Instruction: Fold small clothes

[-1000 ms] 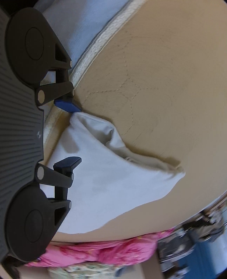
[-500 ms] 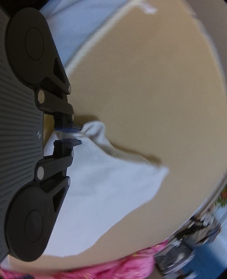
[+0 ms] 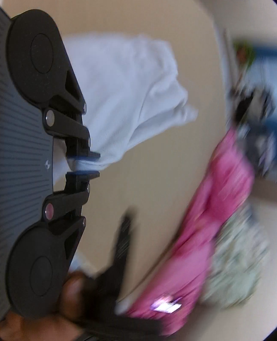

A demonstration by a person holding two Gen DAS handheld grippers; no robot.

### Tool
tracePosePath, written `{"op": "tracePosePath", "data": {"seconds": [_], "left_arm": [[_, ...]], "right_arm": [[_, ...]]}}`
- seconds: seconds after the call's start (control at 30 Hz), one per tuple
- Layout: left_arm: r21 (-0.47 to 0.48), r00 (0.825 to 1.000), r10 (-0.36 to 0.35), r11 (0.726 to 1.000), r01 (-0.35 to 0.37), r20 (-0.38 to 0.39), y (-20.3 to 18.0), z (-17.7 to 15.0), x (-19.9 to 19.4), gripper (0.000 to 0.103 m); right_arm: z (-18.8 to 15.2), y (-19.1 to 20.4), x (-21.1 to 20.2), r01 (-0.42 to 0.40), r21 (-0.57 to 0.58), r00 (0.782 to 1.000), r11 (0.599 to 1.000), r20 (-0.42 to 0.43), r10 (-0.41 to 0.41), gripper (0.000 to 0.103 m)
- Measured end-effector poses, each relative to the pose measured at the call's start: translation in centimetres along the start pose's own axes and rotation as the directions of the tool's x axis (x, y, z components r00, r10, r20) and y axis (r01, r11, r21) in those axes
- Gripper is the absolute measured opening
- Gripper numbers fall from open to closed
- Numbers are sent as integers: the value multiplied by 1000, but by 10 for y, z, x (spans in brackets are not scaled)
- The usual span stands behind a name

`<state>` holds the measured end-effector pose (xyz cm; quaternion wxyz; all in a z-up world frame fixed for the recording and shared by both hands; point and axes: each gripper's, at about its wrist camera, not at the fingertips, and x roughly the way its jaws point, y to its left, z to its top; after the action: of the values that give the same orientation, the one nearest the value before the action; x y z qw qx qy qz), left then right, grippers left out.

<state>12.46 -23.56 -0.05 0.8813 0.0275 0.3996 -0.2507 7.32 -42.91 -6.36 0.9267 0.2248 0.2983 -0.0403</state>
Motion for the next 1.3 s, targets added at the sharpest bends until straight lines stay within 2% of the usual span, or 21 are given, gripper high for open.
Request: {"op": "tracePosePath", "data": {"seconds": [0.03, 0.07, 0.1, 0.17, 0.27, 0.33, 0.4, 0.47, 0.5, 0.53, 0.57, 0.63, 0.67, 0.73, 0.8, 0.87, 0.93, 1.03, 1.1, 1.13, 1.3], "left_arm": [[9, 996, -37, 999, 38, -79, -7, -6, 20, 32], [1, 989, -42, 999, 42, -144, -7, -12, 34, 32], [-12, 985, -47, 999, 45, -165, -1, -17, 37, 31], [-31, 990, -78, 997, 75, -113, 23, -23, 24, 31], [-82, 999, -29, 996, 27, -24, 76, -28, -1, 31], [-127, 1000, 11, 992, -11, 1, 109, -36, -13, 29], [-177, 1000, 9, 984, -13, -22, 130, -51, -12, 28], [-191, 990, -12, 981, -14, -137, 142, -72, 13, 24], [-168, 976, 17, 984, -55, -218, 142, -84, 30, 13], [-120, 970, 48, 990, -78, -237, 139, -96, 38, 13], [-68, 979, 61, 995, -75, -193, 133, -101, 33, 13], [-38, 977, 56, 997, -65, -204, 127, -95, 30, 13], [-48, 976, 36, 998, -47, -215, 129, -91, 26, 14], [-51, 976, -1, 999, -11, -216, 141, -90, 11, 18], [-17, 984, 14, 1000, -17, -179, 144, -84, -2, 20], [18, 990, 51, 999, -49, -133, 151, -79, -21, 28], [24, 991, 89, 996, -87, -102, 160, -75, -29, 29], [-7, 989, 121, 992, -122, -84, 177, -77, -45, 30], [-28, 987, 135, 990, -138, -83, 182, -80, -50, 30], [-31, 986, 142, 989, -145, -85, 183, -82, -53, 30], [-43, 982, 168, 984, -172, -84, 185, -91, -65, 30]], "right_arm": [[0, -1, 3, -1, 8, 1000, 1000, -6, 1, 37], [1, -2, 5, -2, 14, 1000, 1000, -14, 3, 37], [2, -3, 8, -6, 20, 1000, 1000, -25, 7, 37], [1, -6, 14, -23, 34, 998, 999, -56, 25, 37], [1, -8, 23, -62, 45, 992, 997, -104, 66, 37], [0, -6, 31, -106, 56, 982, 993, -150, 114, 37], [-3, -3, 41, -152, 79, 964, 985, -207, 166, 37], [-9, 4, 54, -173, 88, 939, 981, -286, 191, 37], [-14, 9, 61, -164, 69, 928, 984, -328, 177, 37], [-20, 13, 68, -142, 29, 916, 989, -376, 143, 37], [-27, 19, 75, -113, -29, 901, 993, -424, 90, 36], [-40, 27, 84, -76, -127, 870, 989, -493, 3, 26], [-43, 29, 85, -80, -137, 865, 987, -502, 0, 19], [-42, 28, 81, -71, -137, 871, 988, -492, -5, 19], [-32, 26, 71, -54, -115, 910, 992, -415, 2, 20], [-18, 24, 57, -48, -84, 960, 995, -279, 22, 21], [-8, 22, 53, -58, -24, 978, 998, -200, 52, 23], [1, 22, 68, -103, 65, 979, 993, -170, 112, 31], [5, 27, 85, -120, 85, 977, 989, -165, 133, 42], [8, 30, 95, -123, 90, 977, 988, -162, 136, 44], [11, 37, 146, -130, 148, 965, 980, -208, 159, 45]]}}
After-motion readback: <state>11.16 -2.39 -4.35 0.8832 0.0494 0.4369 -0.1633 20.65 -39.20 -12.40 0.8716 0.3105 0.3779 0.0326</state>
